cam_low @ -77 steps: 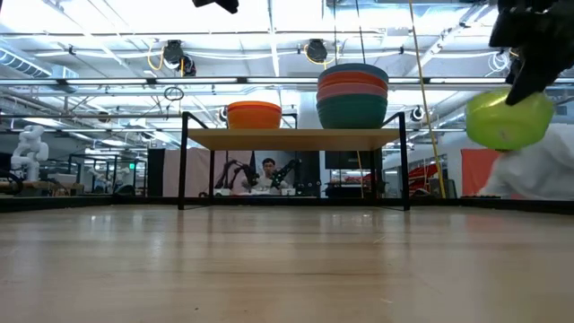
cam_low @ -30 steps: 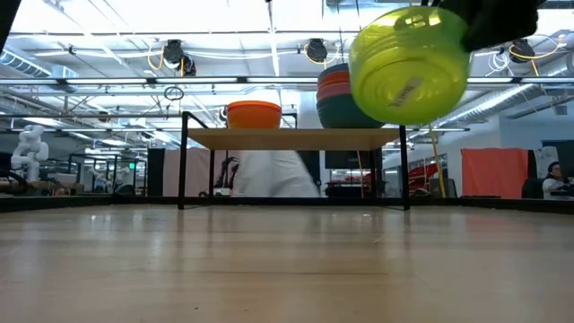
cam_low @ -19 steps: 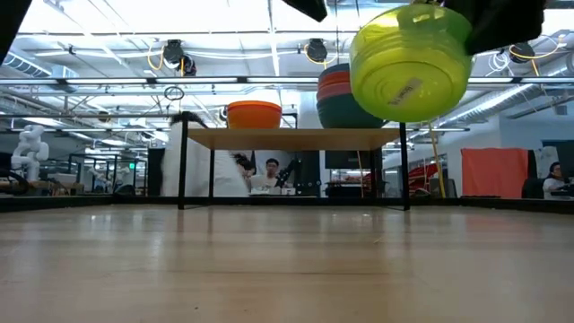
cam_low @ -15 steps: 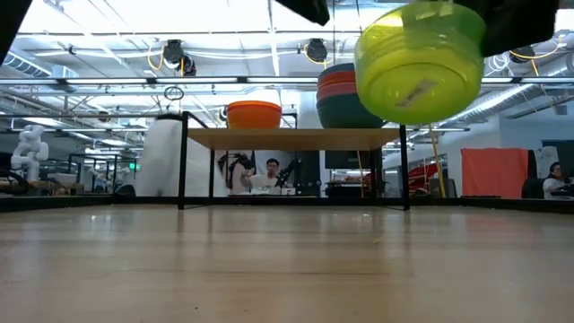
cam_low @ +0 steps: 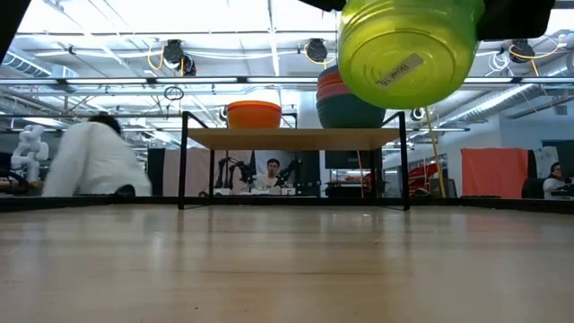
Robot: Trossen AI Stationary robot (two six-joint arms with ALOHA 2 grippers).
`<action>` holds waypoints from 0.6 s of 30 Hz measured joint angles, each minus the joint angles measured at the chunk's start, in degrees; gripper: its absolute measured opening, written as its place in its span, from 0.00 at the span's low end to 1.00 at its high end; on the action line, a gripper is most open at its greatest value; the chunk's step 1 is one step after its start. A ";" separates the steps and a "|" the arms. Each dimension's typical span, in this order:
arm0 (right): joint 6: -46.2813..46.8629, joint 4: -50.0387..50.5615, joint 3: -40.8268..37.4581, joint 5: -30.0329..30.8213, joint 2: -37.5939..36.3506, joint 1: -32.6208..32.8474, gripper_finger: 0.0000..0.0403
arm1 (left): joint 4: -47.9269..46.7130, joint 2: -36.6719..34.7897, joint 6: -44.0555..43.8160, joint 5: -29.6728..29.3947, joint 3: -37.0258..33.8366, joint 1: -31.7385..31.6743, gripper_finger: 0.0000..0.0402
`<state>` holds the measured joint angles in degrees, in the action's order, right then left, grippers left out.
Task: Place and stack bowls onto a shelf
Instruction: Stack the transparent green bowl on top of the transparent orange bowl on the shelf
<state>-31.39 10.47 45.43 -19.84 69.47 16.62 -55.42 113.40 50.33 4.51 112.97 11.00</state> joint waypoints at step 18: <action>-1.22 -0.85 0.00 -1.46 0.00 0.04 0.00 | 0.03 0.66 1.81 3.04 0.04 1.30 0.17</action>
<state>-32.61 9.62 45.43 -21.30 69.47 16.67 -55.39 114.06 52.13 7.55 113.01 12.31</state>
